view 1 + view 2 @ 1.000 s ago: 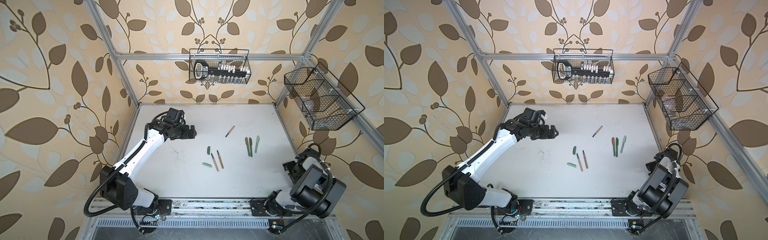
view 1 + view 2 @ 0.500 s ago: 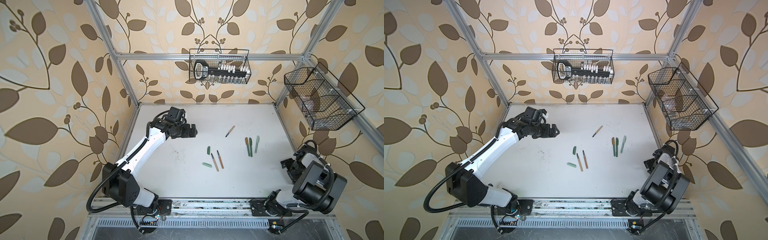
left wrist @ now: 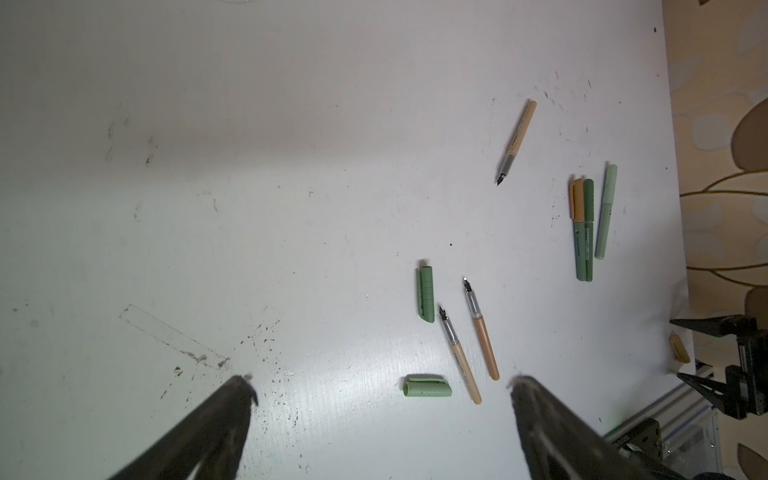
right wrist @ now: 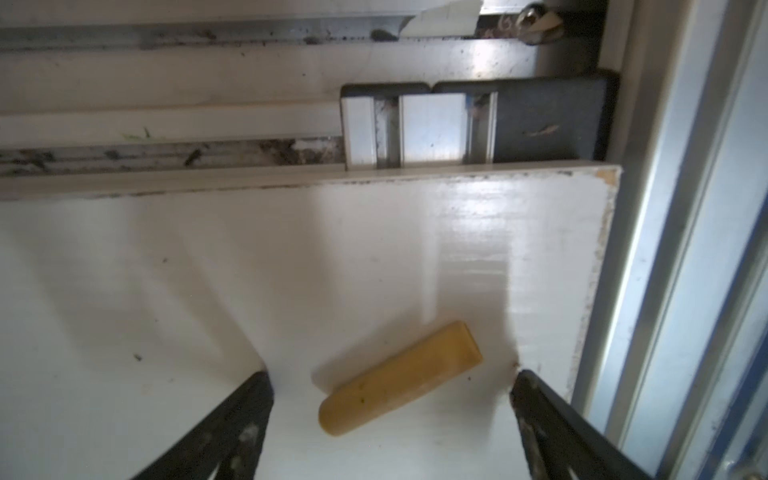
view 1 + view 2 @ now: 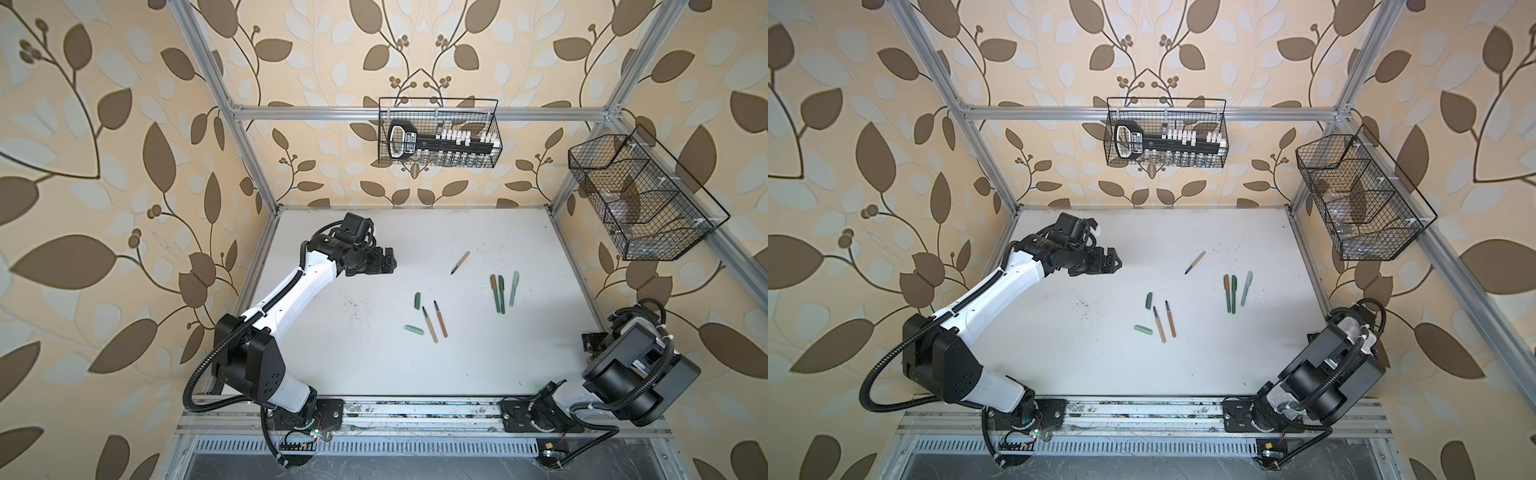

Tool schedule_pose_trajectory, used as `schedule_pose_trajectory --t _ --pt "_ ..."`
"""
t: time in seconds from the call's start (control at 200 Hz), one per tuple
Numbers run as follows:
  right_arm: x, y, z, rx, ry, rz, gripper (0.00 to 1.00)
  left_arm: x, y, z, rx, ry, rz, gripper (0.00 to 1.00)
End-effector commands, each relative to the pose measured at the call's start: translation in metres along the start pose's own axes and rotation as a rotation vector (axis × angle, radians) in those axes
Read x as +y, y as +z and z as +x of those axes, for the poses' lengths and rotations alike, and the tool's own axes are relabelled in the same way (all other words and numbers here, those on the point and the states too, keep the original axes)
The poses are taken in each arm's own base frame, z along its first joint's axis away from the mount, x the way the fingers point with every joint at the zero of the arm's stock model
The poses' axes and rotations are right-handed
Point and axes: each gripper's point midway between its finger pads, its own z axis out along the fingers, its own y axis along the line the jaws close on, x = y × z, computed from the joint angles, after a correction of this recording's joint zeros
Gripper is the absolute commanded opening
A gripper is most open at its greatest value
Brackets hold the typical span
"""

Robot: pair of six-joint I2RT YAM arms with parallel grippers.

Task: Insert the pens into the pen caps

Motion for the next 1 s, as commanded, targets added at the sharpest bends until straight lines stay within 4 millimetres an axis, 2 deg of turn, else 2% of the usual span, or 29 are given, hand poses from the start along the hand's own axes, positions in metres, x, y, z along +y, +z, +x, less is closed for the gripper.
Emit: schedule_pose_trajectory --t 0.0,0.055,0.185,0.385,0.77,0.79,0.995 --pt "-0.017 0.007 0.001 0.017 0.014 0.096 0.89 -0.004 -0.012 -0.013 -0.06 0.013 0.019 0.99" --pt "-0.017 0.008 0.001 0.021 0.017 0.099 0.84 -0.003 -0.011 -0.012 -0.062 0.007 0.019 0.99" --pt "-0.013 0.011 0.005 0.027 0.009 0.091 0.63 -0.002 -0.012 -0.013 -0.069 0.001 0.016 0.99" --pt "0.0 0.013 0.017 0.041 -0.05 0.075 0.49 0.001 -0.012 -0.012 -0.073 -0.001 0.008 0.99" --pt "0.047 0.011 0.062 0.05 -0.262 0.005 0.37 0.008 -0.01 -0.009 -0.071 -0.009 -0.004 0.99" --pt "0.05 0.01 0.064 0.048 -0.275 -0.001 0.37 0.005 -0.021 -0.011 -0.098 -0.004 0.007 0.99" --pt "0.086 -0.001 0.089 0.046 -0.418 -0.067 0.35 0.009 -0.027 -0.005 -0.116 -0.015 -0.002 0.99"
